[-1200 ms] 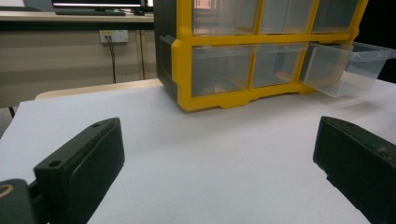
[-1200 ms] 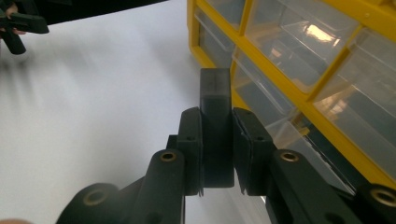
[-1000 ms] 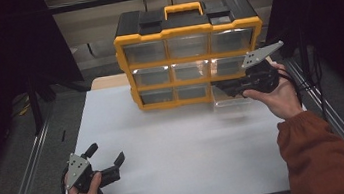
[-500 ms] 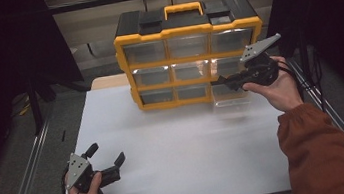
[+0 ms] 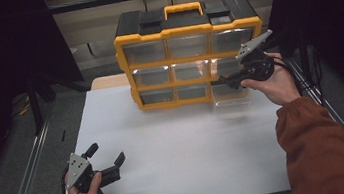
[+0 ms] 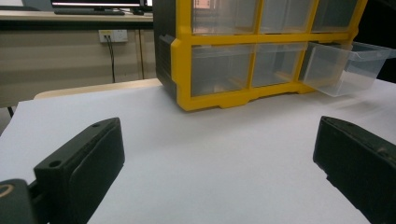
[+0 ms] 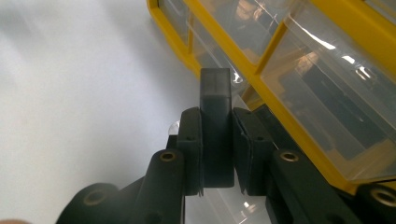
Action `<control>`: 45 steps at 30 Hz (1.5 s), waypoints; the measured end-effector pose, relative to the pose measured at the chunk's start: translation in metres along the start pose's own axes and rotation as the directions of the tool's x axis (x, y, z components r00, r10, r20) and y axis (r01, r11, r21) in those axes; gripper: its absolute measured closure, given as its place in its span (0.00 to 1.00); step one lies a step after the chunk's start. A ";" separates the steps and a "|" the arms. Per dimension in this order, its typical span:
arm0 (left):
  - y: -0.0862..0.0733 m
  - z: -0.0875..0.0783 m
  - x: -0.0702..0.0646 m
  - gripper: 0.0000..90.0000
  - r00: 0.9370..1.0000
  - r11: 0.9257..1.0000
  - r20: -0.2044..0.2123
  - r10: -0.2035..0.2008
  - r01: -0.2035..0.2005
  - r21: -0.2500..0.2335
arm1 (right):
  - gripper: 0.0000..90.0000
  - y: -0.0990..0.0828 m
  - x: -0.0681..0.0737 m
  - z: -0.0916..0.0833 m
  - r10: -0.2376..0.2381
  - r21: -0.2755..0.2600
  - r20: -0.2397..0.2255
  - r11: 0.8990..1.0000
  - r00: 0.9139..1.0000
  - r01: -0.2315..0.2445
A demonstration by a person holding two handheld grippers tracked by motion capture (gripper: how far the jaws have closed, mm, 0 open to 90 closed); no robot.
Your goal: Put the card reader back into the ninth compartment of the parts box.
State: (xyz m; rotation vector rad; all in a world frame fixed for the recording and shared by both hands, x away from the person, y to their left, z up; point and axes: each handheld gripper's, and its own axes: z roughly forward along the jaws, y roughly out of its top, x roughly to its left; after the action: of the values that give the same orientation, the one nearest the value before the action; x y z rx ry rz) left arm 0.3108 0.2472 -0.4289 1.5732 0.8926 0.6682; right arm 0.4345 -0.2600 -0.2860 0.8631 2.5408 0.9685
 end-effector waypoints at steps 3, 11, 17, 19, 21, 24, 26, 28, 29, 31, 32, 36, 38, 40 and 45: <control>0.000 0.000 0.000 0.02 1.000 1.000 0.002 -0.001 0.001 -0.004 | 0.82 0.000 -0.003 0.004 0.001 0.027 -0.008 1.000 1.000 -0.001; 0.000 -0.001 0.001 0.02 1.000 1.000 0.003 0.009 -0.009 -0.002 | 0.82 -0.001 -0.011 0.013 0.017 0.058 -0.002 0.998 1.000 -0.017; 0.000 -0.001 0.001 0.02 1.000 1.000 0.006 0.007 -0.007 -0.001 | 0.82 -0.001 -0.015 0.019 0.031 0.085 -0.005 0.996 1.000 -0.031; 0.000 -0.001 0.001 0.02 1.000 1.000 0.010 0.007 -0.007 -0.002 | 0.82 -0.002 -0.015 0.023 0.041 0.109 -0.020 0.993 0.999 -0.039; 0.000 -0.001 0.001 0.02 1.000 1.000 0.008 0.006 -0.006 -0.003 | 0.82 -0.003 -0.015 0.026 0.039 0.125 -0.018 0.991 0.999 -0.037; 0.000 -0.001 0.001 0.02 1.000 1.000 0.008 0.007 -0.007 -0.003 | 0.82 -0.003 -0.016 0.028 0.040 0.128 -0.024 0.991 0.999 -0.037; 0.000 -0.001 0.001 0.02 1.000 1.000 0.008 0.006 -0.006 -0.003 | 0.82 -0.002 -0.016 0.029 0.039 0.135 -0.025 0.990 0.999 -0.036; 0.000 0.000 0.000 0.02 1.000 1.000 0.008 0.000 0.000 -0.006 | 0.82 -0.003 -0.016 0.030 0.040 0.151 -0.028 0.988 0.999 -0.035; 0.000 0.000 0.000 0.02 1.000 1.000 0.009 0.003 -0.003 -0.004 | 0.82 -0.003 -0.016 0.031 0.034 0.152 -0.028 0.988 0.999 -0.029; 0.000 0.000 0.000 0.02 1.000 1.000 0.009 0.001 -0.001 -0.006 | 0.82 -0.004 -0.018 0.032 0.044 0.159 -0.022 0.987 0.999 -0.040; 0.000 0.000 0.000 0.02 1.000 1.000 0.009 0.001 -0.001 -0.006 | 0.82 -0.005 -0.018 0.032 0.046 0.158 -0.023 0.986 0.999 -0.042; 0.000 0.000 0.000 0.02 1.000 1.000 0.010 0.000 0.000 -0.005 | 0.82 -0.007 -0.020 0.035 0.048 0.178 -0.022 0.983 0.999 -0.043; 0.000 0.000 0.000 0.02 1.000 1.000 0.010 -0.006 0.007 -0.007 | 0.82 -0.008 -0.021 0.037 0.051 0.190 -0.026 0.981 0.998 -0.045; 0.000 0.000 0.000 0.02 1.000 1.000 0.011 -0.004 0.004 -0.005 | 0.82 -0.009 -0.022 0.040 0.042 0.196 -0.025 0.980 0.999 -0.037; 0.000 0.000 0.000 0.02 1.000 1.000 0.010 -0.006 0.006 -0.005 | 0.82 -0.009 -0.024 0.044 0.040 0.221 -0.012 0.975 0.999 -0.037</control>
State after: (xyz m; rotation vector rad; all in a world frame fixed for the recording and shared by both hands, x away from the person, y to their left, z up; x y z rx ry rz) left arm 0.3108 0.2469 -0.4290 1.5674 0.8869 0.6575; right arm 0.4688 -0.2581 -0.3231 0.9715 2.6910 0.7148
